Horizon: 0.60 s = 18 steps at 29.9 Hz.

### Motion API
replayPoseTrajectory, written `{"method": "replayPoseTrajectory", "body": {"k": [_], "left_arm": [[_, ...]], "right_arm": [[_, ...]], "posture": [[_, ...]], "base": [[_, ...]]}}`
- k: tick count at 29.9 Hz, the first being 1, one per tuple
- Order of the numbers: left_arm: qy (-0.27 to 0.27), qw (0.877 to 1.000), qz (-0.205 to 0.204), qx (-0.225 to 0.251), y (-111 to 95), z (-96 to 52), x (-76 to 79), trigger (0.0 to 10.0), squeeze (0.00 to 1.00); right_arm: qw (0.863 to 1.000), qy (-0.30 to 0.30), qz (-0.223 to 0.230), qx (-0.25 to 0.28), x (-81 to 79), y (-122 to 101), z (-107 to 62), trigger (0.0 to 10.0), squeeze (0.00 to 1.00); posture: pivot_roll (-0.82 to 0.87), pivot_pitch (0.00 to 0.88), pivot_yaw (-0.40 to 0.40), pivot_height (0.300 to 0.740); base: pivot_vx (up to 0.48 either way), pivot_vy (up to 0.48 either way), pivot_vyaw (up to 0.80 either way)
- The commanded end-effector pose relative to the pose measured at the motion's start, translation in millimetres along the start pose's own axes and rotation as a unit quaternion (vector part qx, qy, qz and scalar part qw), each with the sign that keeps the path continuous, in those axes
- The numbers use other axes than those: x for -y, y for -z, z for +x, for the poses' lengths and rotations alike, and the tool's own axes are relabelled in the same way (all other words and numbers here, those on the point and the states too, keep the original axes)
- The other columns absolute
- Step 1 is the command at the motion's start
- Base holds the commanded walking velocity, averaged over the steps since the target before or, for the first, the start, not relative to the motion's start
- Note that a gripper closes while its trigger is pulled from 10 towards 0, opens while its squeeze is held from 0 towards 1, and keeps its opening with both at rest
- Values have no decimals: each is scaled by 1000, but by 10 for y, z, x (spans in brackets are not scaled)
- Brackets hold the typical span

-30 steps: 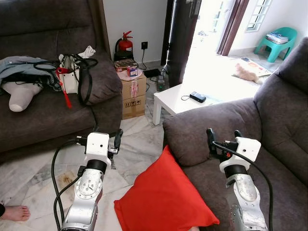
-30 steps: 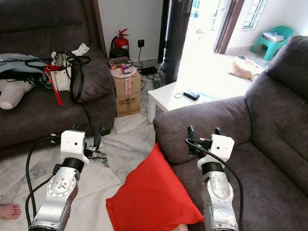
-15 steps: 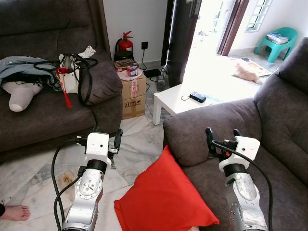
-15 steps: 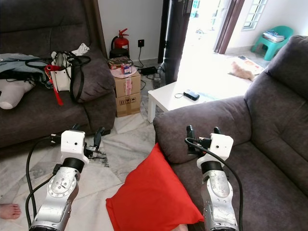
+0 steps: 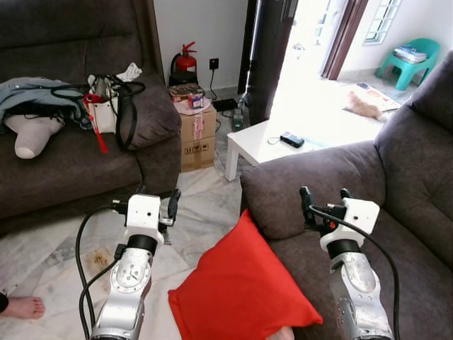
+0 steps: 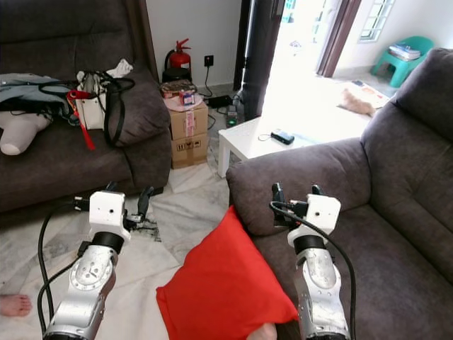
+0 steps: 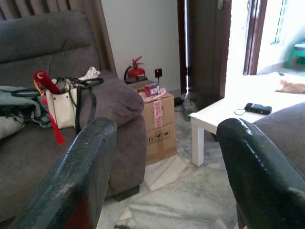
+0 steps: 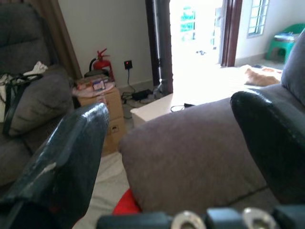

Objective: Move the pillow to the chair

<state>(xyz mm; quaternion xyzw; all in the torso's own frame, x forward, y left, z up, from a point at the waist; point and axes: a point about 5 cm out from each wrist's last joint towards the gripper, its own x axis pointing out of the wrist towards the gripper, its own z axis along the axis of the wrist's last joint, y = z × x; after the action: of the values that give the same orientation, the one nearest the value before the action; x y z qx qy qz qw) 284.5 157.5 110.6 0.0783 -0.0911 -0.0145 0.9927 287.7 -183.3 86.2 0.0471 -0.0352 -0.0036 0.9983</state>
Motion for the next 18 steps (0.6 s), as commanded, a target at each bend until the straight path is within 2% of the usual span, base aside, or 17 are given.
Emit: {"method": "replayPoseTrajectory", "body": {"k": [1,18], "left_arm": [[-3,1000,-1,8,-42,5,1,10000,0],[-5,1000,-3,7,-42,0,8,10000,0]], "right_arm": [[1000,-5,-4,0,-1,9,-8,10000,0],[1000,-4,-3,-3,6,8,-1,10000,0]], "posture": [[50,0,-60,628],[53,0,-65,628]], "base": [[0,0,0],[0,0,0]]}}
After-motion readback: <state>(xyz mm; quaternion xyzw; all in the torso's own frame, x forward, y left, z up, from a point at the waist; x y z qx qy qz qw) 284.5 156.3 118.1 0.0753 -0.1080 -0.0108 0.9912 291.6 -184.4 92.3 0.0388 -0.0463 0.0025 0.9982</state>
